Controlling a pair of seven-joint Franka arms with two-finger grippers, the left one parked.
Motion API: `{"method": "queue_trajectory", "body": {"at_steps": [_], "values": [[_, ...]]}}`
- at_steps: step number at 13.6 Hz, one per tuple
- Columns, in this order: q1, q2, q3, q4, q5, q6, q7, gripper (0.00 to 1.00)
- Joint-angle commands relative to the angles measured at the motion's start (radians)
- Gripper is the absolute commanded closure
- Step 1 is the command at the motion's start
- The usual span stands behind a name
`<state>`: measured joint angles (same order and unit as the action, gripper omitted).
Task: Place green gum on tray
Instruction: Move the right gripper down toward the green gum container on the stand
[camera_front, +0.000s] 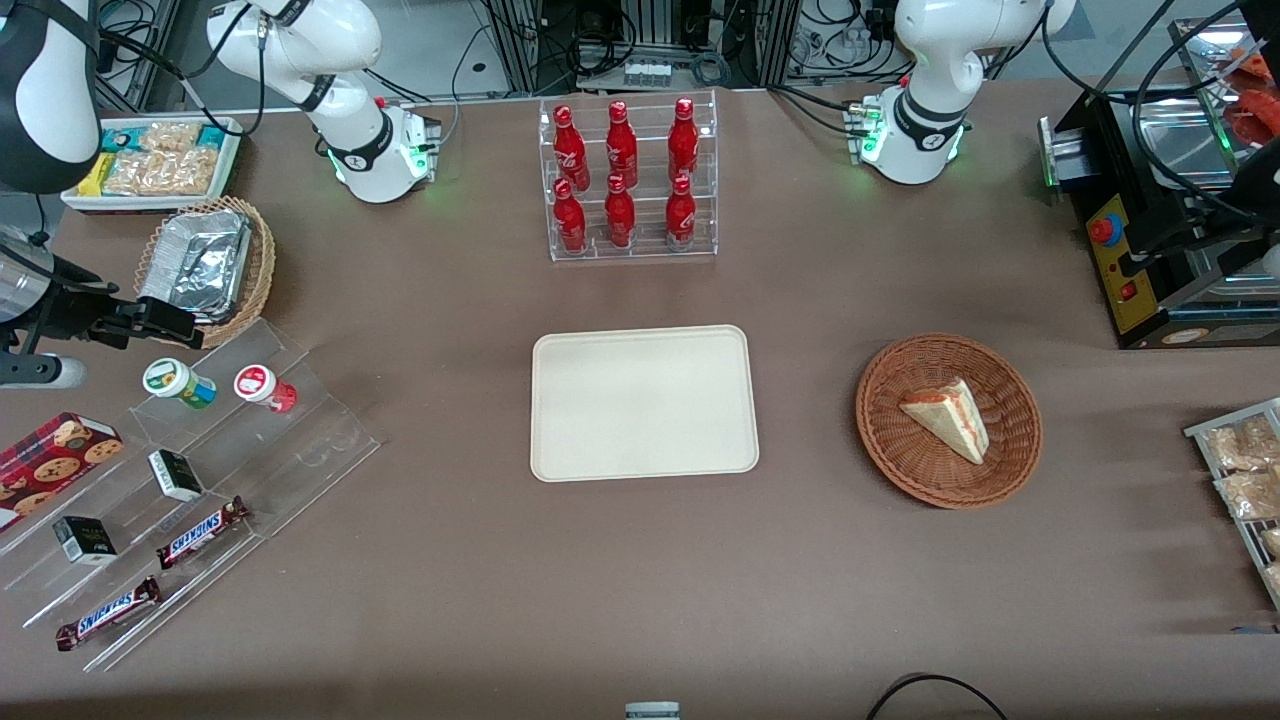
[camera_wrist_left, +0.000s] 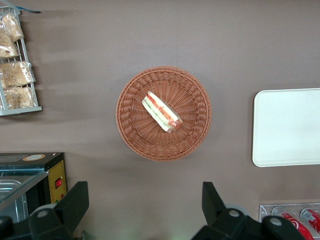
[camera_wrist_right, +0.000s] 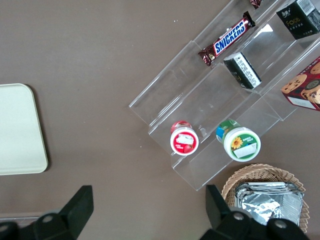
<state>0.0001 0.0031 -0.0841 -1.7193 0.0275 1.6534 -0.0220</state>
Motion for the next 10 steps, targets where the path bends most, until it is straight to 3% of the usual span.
{"method": "queue_trajectory", "body": {"at_steps": [1,6,10], "values": [[0.006,0.011,0.003,0.027,-0.017,0.000,-0.009,0.00],[0.004,0.020,-0.008,-0.048,-0.018,0.066,-0.076,0.00],[-0.080,0.002,-0.009,-0.193,-0.017,0.248,-0.434,0.00]]}}
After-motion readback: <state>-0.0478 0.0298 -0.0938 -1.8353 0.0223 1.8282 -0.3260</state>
